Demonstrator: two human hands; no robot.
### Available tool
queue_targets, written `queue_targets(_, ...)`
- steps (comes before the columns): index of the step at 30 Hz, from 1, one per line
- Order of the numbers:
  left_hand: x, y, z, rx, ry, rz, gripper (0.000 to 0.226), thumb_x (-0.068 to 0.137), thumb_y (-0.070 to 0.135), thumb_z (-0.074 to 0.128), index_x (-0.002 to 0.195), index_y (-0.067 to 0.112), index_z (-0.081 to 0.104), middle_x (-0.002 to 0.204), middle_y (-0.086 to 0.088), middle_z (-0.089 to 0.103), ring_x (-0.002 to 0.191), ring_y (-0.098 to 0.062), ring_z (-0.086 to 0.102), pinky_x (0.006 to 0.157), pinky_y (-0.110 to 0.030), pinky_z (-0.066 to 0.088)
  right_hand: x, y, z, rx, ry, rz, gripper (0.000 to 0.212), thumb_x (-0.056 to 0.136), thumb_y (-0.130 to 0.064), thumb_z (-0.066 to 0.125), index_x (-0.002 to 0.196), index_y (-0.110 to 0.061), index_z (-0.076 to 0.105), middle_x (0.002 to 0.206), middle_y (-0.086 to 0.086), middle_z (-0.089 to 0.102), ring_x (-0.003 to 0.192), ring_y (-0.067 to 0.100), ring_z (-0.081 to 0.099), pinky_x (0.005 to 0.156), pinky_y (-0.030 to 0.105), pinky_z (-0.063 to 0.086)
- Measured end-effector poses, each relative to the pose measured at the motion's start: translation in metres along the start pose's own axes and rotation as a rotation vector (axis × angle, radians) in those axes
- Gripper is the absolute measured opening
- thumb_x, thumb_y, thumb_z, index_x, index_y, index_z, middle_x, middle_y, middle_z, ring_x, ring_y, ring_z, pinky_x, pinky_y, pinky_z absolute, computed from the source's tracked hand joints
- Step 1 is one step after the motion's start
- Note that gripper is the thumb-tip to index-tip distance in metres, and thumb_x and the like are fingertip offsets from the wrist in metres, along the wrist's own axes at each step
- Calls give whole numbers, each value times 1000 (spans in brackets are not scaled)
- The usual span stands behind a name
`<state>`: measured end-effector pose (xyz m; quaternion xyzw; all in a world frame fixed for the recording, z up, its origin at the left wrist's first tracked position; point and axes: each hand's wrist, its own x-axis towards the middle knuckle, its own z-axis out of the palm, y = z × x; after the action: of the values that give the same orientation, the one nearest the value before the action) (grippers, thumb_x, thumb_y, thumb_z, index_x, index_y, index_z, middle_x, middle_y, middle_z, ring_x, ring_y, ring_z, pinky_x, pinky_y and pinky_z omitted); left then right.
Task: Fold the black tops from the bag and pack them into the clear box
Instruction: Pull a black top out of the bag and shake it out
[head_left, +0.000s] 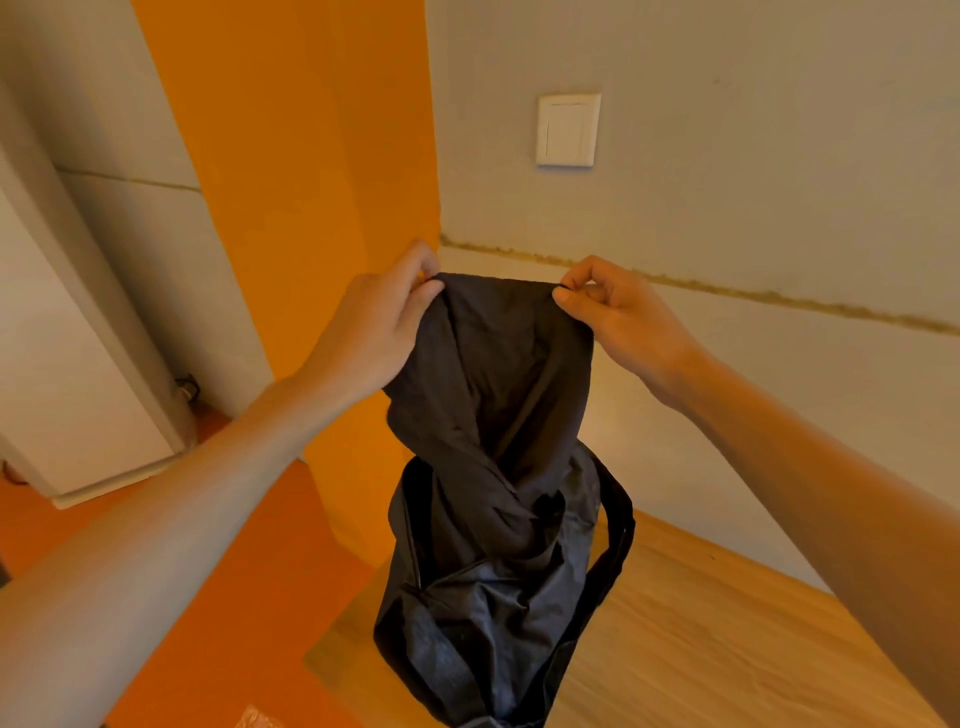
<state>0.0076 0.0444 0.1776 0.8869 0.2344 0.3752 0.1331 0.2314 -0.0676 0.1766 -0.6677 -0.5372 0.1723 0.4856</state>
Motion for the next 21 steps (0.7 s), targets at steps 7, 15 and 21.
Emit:
queue_targets(7, 37, 21, -23, 137, -142, 286, 15, 107, 22, 51, 105, 8, 57, 61, -2, 52, 55, -7, 49, 51, -17, 31, 3, -21, 11, -53, -236, -66, 56, 92, -45, 72, 140, -38, 45, 130, -14, 61, 123, 2, 54, 95, 24, 44)
queue_targets(15, 43, 32, -36, -145, -238, 33, 23, 99, 34, 65, 111, 15, 58, 91, -1, 71, 73, -9, 67, 59, -28, 52, 13, -51, 7, 32, -151, -234, 21, 96, -28, 70, 97, -7, 74, 83, -3, 73, 77, 6, 66, 75, 18, 50)
queue_targets(21, 17, 19, -13, -560, -345, -285, 29, 94, 16, 71, 122, 21, 70, 111, 4, 75, 93, -19, 67, 74, -35, 54, 17, -70, -15, -3, -63, -233, 14, 99, -23, 67, 94, -11, 72, 84, 0, 73, 77, 5, 64, 72, 17, 47)
